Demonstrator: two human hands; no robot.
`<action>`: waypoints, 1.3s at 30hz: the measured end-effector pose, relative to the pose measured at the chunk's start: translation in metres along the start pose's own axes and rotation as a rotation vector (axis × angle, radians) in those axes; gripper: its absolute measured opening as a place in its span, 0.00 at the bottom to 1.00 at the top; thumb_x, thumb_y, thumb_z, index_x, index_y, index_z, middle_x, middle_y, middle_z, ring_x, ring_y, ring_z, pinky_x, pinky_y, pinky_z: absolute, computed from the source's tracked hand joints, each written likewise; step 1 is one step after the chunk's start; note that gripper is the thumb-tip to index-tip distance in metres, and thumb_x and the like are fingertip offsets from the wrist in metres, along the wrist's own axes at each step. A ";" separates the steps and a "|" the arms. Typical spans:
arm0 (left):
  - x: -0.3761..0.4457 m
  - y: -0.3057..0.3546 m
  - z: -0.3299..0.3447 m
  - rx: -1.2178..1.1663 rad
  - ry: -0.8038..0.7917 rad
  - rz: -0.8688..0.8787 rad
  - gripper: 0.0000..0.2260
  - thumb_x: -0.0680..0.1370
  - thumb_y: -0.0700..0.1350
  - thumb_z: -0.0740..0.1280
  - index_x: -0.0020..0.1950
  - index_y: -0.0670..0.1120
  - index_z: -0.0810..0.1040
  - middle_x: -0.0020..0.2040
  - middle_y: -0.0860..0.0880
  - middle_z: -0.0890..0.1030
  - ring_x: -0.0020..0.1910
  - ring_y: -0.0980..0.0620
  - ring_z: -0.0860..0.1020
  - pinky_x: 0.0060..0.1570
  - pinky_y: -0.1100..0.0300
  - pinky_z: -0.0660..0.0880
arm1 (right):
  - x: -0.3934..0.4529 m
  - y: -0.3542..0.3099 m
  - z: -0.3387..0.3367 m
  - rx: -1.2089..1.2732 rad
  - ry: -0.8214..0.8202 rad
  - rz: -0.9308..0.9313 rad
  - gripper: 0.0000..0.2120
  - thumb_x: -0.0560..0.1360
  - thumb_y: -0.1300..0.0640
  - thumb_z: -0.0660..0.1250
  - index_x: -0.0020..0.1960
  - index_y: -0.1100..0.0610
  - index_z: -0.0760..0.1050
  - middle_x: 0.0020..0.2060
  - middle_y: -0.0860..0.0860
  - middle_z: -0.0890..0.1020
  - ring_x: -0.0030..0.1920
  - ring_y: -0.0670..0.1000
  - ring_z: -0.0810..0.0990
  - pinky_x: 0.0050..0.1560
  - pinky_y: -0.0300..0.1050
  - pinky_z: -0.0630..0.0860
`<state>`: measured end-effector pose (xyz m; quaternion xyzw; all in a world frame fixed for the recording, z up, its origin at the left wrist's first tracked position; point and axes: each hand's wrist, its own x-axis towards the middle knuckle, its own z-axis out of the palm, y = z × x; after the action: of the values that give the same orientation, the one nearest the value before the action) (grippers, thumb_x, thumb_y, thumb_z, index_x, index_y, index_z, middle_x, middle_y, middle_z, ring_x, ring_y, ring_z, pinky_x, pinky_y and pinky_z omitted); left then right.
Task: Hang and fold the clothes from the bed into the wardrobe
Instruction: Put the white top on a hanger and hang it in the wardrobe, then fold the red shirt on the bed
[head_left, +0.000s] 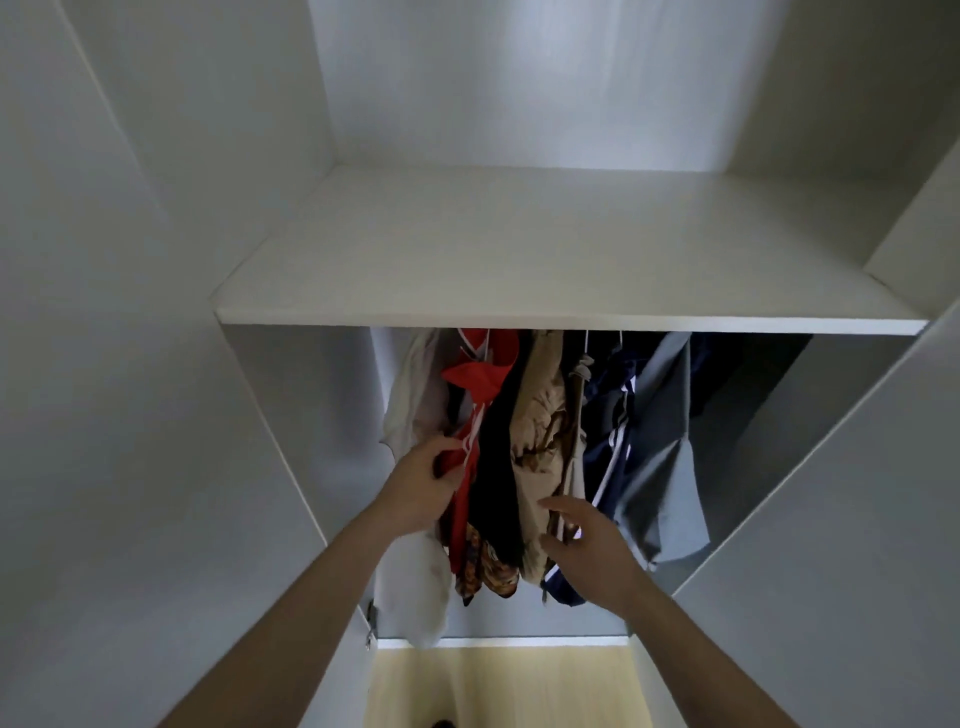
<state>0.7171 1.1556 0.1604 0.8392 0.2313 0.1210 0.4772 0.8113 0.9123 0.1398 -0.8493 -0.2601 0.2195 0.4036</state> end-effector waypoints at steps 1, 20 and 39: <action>-0.015 0.001 0.003 0.015 -0.021 0.010 0.14 0.81 0.44 0.69 0.56 0.64 0.76 0.57 0.65 0.75 0.50 0.74 0.76 0.58 0.73 0.72 | -0.012 0.003 -0.005 0.047 0.023 0.012 0.18 0.78 0.60 0.72 0.66 0.49 0.76 0.53 0.51 0.81 0.37 0.36 0.81 0.36 0.27 0.74; -0.094 0.102 0.155 0.414 -0.711 0.601 0.18 0.81 0.51 0.69 0.71 0.54 0.73 0.71 0.61 0.70 0.68 0.63 0.68 0.65 0.71 0.61 | -0.266 0.073 -0.045 0.232 0.633 0.414 0.20 0.77 0.45 0.71 0.66 0.31 0.72 0.61 0.28 0.74 0.62 0.35 0.74 0.59 0.34 0.73; -0.436 0.184 0.274 0.258 -1.362 1.217 0.16 0.80 0.52 0.70 0.68 0.55 0.76 0.71 0.59 0.72 0.68 0.57 0.73 0.70 0.63 0.66 | -0.665 0.012 0.087 0.388 1.414 0.966 0.19 0.78 0.51 0.72 0.65 0.35 0.74 0.56 0.31 0.73 0.61 0.38 0.74 0.47 0.22 0.68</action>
<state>0.5072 0.6514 0.1848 0.7529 -0.5688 -0.1957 0.2671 0.2535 0.5438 0.1883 -0.7201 0.4805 -0.1710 0.4704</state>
